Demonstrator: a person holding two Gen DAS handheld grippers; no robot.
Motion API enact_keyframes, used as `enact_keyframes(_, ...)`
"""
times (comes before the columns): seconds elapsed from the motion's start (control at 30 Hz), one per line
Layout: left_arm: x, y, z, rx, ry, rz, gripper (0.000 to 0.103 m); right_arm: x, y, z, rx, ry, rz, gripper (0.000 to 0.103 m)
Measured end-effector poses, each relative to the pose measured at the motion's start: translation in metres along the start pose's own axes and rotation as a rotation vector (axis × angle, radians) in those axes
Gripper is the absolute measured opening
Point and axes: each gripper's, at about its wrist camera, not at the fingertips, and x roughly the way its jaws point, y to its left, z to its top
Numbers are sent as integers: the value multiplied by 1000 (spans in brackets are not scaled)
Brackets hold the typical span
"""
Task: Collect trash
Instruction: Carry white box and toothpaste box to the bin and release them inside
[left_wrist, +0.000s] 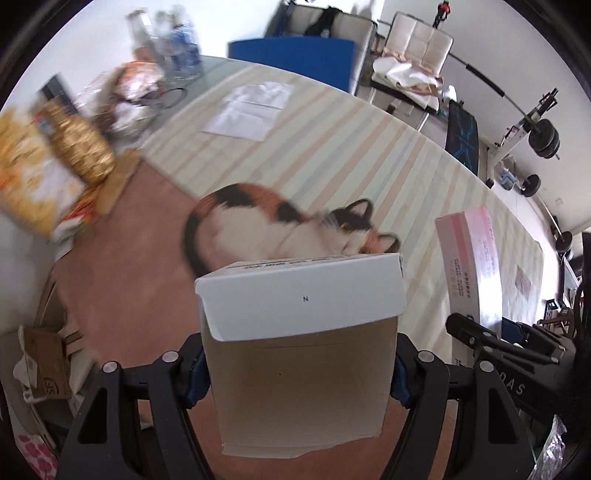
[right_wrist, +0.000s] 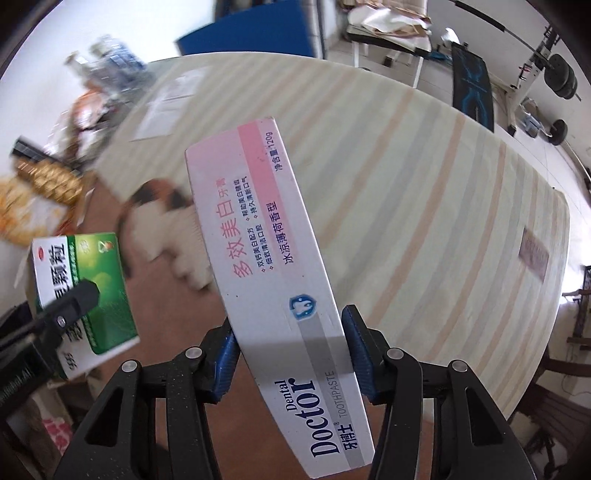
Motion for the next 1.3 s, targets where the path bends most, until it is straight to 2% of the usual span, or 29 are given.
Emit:
enact_keyframes(0.13,-37,47,-66,-39,-36,-16,72,-21,51,-59,-51,-13,20,55)
enact_keyframes(0.3,-68,112,-161,-98,-45,-12,72,-38,124,-156,-115,-5,32,54)
enact_keyframes(0.4,-76,154,-224,-152,-16,-2,72,-37,157,-211,-141,26,45,54)
enact_keyframes(0.43,-77,164,-239,-165,-8,1,72,-34,176,-240,-159,42,48,54)
enact_keyframes(0.57,-63,212,-314,-254,74,25,72,-4,214,-310,-209,132,56,54)
enact_keyframes(0.7,-25,258,-378,-377,184,45,72,48,244,-375,-264,265,47,54)
enact_keyframes(0.83,33,294,-435,-509,293,40,72,112,256,-421,-286,402,49,54)
enact_keyframes(0.9,73,310,-462,-585,351,21,72,160,259,-449,-282,487,50,54)
enact_keyframes(1.03,163,329,-507,-699,459,-58,73,254,255,-482,-253,623,58,54)
enact_keyframes(1.13,237,341,-540,-784,520,-131,75,326,251,-507,-234,699,51,54)
enact_keyframes(1.23,289,349,-560,-824,548,-154,78,385,248,-524,-244,737,29,54)
enact_keyframes(1.27,303,350,-566,-830,549,-150,84,409,246,-530,-246,757,15,54)
enact_keyframes(1.3,317,352,-573,-832,556,-142,99,431,243,-536,-247,777,10,54)
